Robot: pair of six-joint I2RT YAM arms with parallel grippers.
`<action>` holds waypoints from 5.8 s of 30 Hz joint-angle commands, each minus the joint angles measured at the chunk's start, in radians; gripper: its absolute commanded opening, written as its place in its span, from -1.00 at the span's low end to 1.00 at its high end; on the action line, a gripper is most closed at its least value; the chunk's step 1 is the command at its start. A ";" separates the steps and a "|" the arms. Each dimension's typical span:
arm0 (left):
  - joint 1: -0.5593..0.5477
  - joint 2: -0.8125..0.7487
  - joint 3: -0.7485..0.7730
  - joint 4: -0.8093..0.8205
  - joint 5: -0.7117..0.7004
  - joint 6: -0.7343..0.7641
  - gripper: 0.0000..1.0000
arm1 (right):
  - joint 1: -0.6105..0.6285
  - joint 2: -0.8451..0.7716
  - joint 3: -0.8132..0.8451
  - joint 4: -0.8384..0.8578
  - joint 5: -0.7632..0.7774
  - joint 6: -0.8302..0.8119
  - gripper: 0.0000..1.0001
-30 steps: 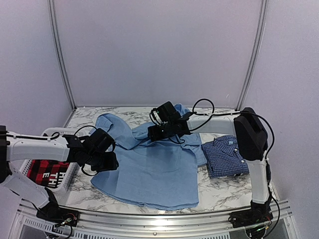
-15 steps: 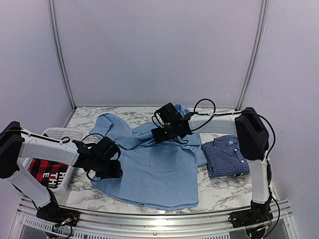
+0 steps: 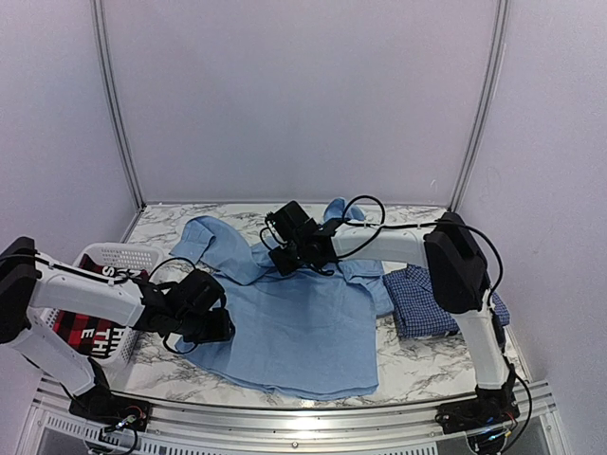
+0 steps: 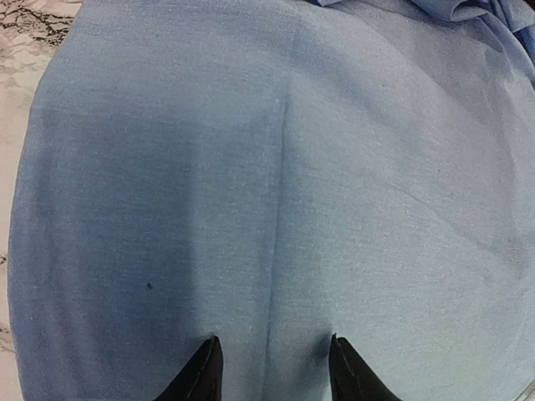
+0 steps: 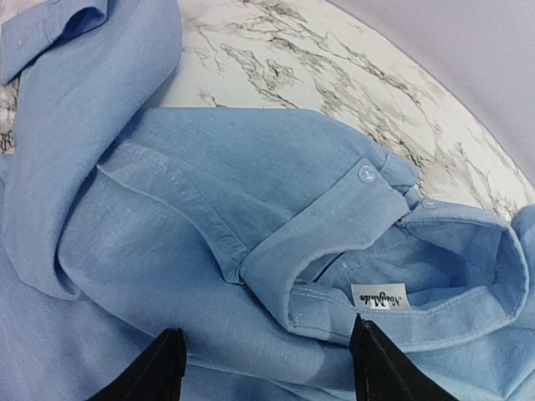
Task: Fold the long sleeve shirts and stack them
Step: Flatten out the crumpled shirt at the center of the board.
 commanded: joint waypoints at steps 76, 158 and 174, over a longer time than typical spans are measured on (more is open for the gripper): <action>-0.107 -0.144 -0.187 -0.127 0.100 -0.115 -0.12 | -0.166 0.263 0.522 0.206 -0.214 -0.005 0.10; 0.821 0.569 1.398 -0.437 -0.412 0.415 -1.00 | -0.053 -0.431 -0.649 0.351 -0.364 0.283 0.41; 0.878 0.576 1.406 -0.443 -0.285 0.433 -1.00 | -0.082 -0.449 -0.647 0.308 -0.304 0.278 0.41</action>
